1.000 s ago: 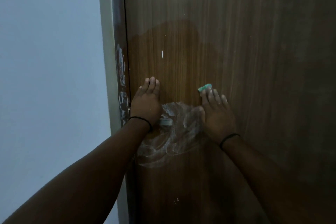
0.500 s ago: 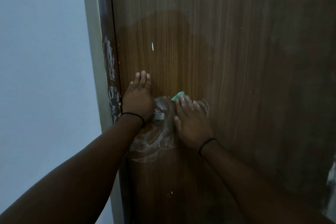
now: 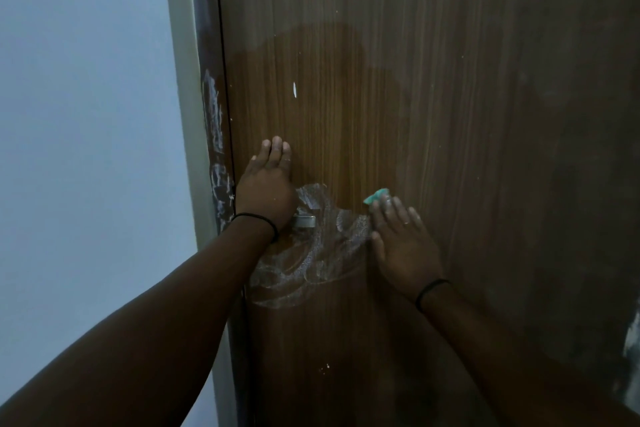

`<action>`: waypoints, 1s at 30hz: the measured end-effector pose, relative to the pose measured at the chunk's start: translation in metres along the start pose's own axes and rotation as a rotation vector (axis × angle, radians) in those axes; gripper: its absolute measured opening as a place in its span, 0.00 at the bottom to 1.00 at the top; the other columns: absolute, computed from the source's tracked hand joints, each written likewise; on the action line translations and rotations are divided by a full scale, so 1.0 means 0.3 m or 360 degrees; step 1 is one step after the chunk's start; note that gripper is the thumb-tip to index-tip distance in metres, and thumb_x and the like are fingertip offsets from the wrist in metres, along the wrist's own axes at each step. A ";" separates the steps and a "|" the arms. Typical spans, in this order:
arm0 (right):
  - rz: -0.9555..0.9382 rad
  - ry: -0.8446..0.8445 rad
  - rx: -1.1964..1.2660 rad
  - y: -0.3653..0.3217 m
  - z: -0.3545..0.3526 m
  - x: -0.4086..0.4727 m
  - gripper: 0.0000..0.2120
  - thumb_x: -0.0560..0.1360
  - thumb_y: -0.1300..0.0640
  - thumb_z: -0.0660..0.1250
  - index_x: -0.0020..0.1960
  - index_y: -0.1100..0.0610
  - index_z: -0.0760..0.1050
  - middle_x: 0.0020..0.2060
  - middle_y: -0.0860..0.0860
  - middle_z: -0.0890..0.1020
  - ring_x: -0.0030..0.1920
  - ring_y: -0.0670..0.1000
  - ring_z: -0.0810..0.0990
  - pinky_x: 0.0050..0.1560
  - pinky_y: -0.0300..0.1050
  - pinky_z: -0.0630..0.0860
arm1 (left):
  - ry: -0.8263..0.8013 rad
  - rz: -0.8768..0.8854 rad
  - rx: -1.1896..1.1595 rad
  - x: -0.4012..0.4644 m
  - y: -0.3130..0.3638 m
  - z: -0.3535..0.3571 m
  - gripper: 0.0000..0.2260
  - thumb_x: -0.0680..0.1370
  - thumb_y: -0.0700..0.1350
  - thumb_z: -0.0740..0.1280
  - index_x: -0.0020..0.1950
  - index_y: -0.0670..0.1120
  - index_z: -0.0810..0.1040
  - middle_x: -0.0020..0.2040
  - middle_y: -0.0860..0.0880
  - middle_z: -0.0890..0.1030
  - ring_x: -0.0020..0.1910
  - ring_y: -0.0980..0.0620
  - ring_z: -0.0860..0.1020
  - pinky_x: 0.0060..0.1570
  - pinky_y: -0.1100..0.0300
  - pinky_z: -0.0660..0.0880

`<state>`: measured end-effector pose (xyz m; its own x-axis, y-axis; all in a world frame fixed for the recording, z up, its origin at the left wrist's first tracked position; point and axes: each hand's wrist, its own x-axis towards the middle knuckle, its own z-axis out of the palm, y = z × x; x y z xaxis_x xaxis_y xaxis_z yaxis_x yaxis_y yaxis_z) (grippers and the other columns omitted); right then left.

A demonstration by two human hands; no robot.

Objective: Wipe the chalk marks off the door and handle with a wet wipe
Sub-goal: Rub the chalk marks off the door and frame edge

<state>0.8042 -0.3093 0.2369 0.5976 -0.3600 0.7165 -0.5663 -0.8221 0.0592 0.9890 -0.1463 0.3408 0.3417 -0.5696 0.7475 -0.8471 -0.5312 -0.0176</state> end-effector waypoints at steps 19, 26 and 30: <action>0.0034 -0.0075 0.0171 -0.119 0.011 0.013 0.28 0.83 0.46 0.44 0.80 0.57 0.46 0.79 0.54 0.48 0.79 0.51 0.42 0.78 0.52 0.45 | -0.0013 -0.0042 0.0033 -0.012 0.024 0.005 0.28 0.80 0.44 0.56 0.78 0.40 0.52 0.79 0.41 0.53 0.78 0.43 0.50 0.76 0.49 0.53; 0.0301 0.0008 0.0146 -0.079 0.033 -0.011 0.29 0.83 0.46 0.43 0.79 0.60 0.48 0.79 0.56 0.50 0.79 0.53 0.45 0.78 0.53 0.46 | -0.0035 -0.0003 0.0020 -0.036 0.020 0.001 0.29 0.82 0.47 0.55 0.79 0.41 0.47 0.80 0.42 0.49 0.79 0.44 0.48 0.76 0.50 0.50; 0.0049 -0.0077 0.0170 -0.165 0.048 -0.012 0.28 0.83 0.46 0.44 0.79 0.58 0.47 0.79 0.54 0.50 0.79 0.51 0.44 0.78 0.51 0.44 | 0.0137 -0.0006 -0.0121 -0.103 0.052 0.014 0.25 0.82 0.44 0.55 0.78 0.40 0.55 0.78 0.41 0.57 0.78 0.44 0.55 0.75 0.48 0.55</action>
<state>0.8383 -0.2737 0.2215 0.6088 -0.4047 0.6823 -0.5226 -0.8517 -0.0389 0.9668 -0.1397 0.3146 0.3115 -0.5103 0.8016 -0.8755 -0.4822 0.0332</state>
